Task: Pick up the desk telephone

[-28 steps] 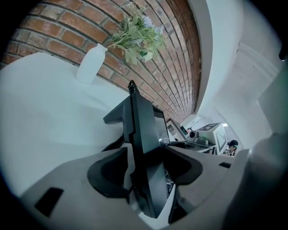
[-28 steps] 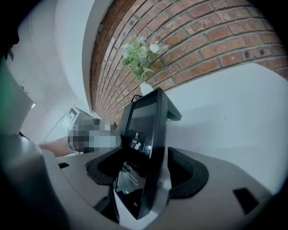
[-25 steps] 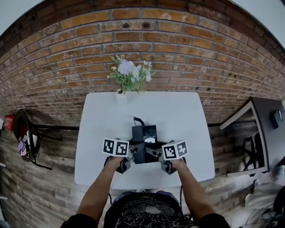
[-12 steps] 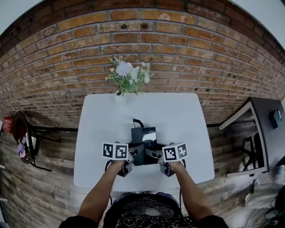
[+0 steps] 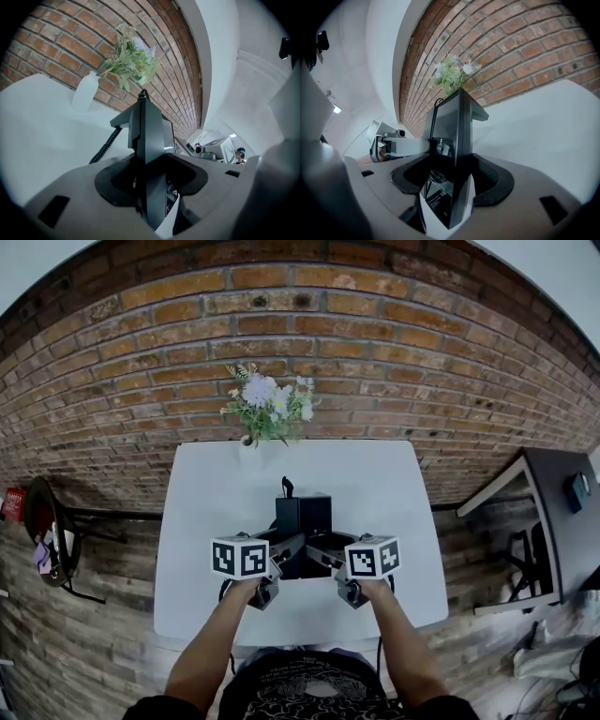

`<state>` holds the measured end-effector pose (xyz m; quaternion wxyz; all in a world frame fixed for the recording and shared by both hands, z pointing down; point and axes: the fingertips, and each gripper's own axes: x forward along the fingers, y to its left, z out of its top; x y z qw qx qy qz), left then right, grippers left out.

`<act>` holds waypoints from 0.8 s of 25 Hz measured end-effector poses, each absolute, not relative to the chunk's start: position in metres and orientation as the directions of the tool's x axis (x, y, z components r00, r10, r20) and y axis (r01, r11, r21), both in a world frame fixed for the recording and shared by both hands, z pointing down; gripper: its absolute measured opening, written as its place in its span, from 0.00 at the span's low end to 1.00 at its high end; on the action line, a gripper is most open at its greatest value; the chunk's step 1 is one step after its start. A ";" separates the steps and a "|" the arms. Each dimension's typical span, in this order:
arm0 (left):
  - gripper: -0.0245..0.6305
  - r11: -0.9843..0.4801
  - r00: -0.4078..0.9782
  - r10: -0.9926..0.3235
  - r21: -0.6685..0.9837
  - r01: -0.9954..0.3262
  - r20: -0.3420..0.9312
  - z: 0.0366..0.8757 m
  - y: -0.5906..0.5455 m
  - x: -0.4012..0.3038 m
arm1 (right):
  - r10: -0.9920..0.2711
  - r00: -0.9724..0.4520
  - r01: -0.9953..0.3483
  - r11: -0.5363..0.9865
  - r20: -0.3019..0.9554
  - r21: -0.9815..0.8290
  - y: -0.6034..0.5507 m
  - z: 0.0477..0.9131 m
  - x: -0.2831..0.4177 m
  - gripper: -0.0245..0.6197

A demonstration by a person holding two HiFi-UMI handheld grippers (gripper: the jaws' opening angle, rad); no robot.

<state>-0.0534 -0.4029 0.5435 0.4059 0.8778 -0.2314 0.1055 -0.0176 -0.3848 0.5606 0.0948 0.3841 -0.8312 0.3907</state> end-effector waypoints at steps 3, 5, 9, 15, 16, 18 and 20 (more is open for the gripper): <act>0.34 -0.586 0.872 -0.342 0.646 -0.490 0.351 0.523 -0.409 -0.050 | -0.588 -0.684 -0.714 0.419 0.432 -0.560 -0.391 0.541 -0.014 0.46; 0.34 -0.608 0.872 -0.358 0.625 -0.490 0.335 0.508 -0.413 -0.047 | -0.609 -0.680 -0.718 0.439 0.409 -0.539 -0.396 0.525 -0.011 0.46; 0.34 -0.647 0.878 -0.387 0.595 -0.476 0.282 0.475 -0.419 -0.040 | -0.646 -0.668 -0.731 0.479 0.370 -0.485 -0.403 0.491 -0.004 0.46; 0.34 -0.696 0.882 -0.422 0.547 -0.465 0.211 0.427 -0.420 -0.028 | -0.685 -0.658 -0.744 0.524 0.313 -0.416 -0.406 0.445 0.008 0.46; 0.34 -0.703 0.880 -0.429 0.537 -0.467 0.203 0.420 -0.420 -0.027 | -0.689 -0.658 -0.744 0.531 0.305 -0.407 -0.406 0.439 0.010 0.46; 0.34 -0.712 0.877 -0.442 0.522 -0.470 0.186 0.407 -0.419 -0.024 | -0.694 -0.660 -0.742 0.546 0.287 -0.389 -0.405 0.426 0.012 0.46; 0.34 -0.720 0.875 -0.453 0.509 -0.471 0.169 0.394 -0.417 -0.022 | -0.699 -0.663 -0.741 0.560 0.269 -0.370 -0.403 0.413 0.015 0.46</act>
